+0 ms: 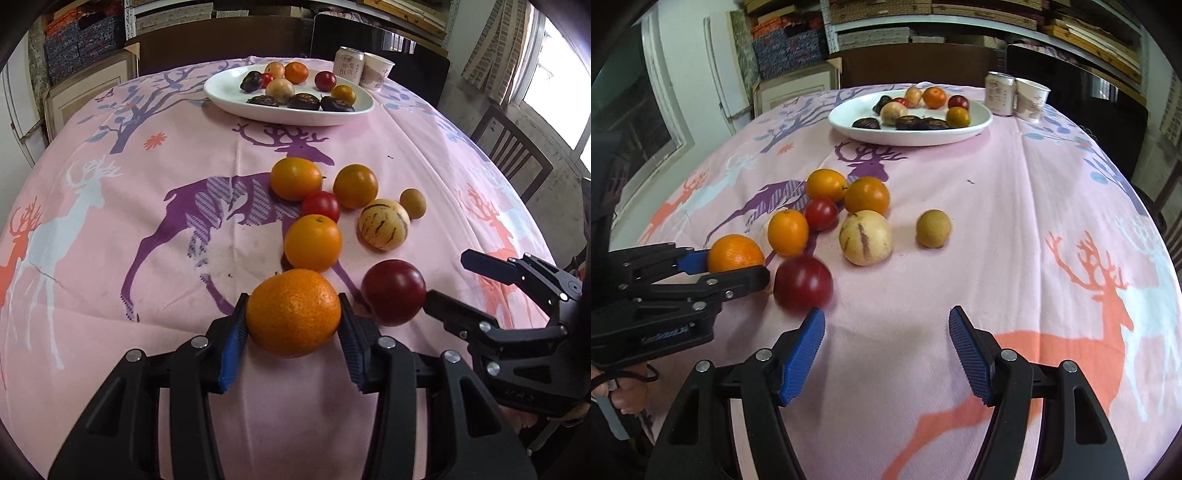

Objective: Organize fruits
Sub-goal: 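Grasp the pale speckled fruit with the right gripper while the left gripper holds the tangerine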

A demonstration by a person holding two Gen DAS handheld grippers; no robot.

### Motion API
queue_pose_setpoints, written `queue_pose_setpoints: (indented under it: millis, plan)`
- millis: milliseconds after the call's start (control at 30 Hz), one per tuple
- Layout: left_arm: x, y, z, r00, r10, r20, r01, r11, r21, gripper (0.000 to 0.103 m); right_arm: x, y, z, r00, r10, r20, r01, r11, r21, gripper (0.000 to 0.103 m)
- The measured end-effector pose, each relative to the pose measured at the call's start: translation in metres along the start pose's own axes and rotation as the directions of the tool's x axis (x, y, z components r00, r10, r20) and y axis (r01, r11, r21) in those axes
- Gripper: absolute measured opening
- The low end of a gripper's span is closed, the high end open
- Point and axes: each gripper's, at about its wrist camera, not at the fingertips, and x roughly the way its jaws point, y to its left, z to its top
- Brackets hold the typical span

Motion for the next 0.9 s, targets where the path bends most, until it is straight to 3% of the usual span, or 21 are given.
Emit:
queue_pose_setpoints:
  millis: [167, 500, 667, 900]
  plan:
    - [0.001, 0.015, -0.003, 1.000, -0.023, 0.003, 0.023, 0.999, -0.031, 0.045, 0.012, 0.004, 0.017, 1.000, 0.001, -0.002, -0.001, 1.000, -0.009, 0.063]
    - [0.004, 0.025, -0.001, 0.999, -0.046, 0.012, 0.047, 0.998, -0.045, 0.045, 0.041, 0.010, 0.039, 0.999, 0.037, -0.024, -0.036, 0.999, 0.013, 0.040]
    - [0.004, 0.024, 0.000, 0.999, -0.043, 0.011, 0.043, 0.998, -0.044, 0.045, 0.036, 0.007, 0.036, 1.000, 0.007, -0.007, -0.007, 1.000, 0.027, 0.038]
    - [-0.009, 0.024, 0.007, 0.999, -0.012, 0.031, 0.013, 0.999, -0.036, 0.045, -0.005, -0.002, 0.032, 0.995, 0.007, 0.095, -0.009, 1.000, 0.025, 0.038]
